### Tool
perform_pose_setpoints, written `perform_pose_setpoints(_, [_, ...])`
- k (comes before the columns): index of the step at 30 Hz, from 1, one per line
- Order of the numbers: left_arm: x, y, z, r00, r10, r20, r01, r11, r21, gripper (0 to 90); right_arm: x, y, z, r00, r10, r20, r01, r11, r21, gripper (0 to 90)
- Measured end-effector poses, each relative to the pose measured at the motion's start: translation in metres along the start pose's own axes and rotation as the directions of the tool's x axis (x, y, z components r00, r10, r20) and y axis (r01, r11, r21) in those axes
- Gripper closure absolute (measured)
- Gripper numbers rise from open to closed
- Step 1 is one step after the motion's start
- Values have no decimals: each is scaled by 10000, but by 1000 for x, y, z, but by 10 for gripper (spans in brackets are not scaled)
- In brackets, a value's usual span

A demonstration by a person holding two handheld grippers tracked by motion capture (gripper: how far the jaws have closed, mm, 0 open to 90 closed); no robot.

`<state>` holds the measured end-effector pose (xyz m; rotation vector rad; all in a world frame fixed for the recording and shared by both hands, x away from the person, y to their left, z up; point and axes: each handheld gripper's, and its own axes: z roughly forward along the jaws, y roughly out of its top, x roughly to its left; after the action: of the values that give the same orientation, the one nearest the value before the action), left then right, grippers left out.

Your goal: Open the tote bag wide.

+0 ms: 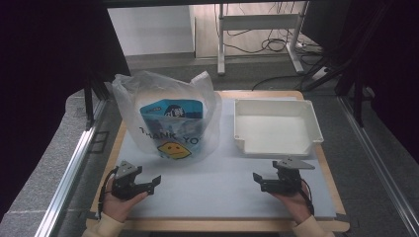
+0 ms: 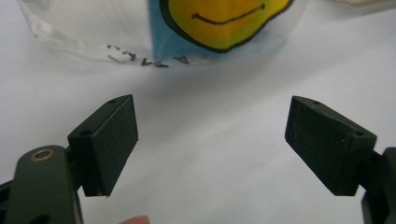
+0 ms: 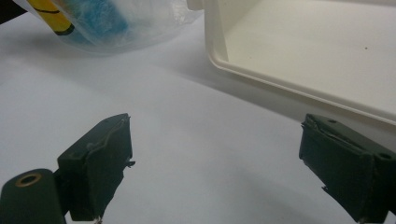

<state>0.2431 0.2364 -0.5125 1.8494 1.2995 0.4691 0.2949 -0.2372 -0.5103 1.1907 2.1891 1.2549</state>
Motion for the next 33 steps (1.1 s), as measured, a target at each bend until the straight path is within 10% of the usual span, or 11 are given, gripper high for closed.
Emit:
perform_pose_setpoints(25, [2,-7,-7,9992,336,233,-333,9993,-147,227,9,0,5,9967,-638,-502,649,9977,186,229])
perform_pose_setpoints(33, [2,-3,-22,9982,544,-254,-552,9980,-318,256,13,7,8,9931,-976,-646,972,9952,-106,249])
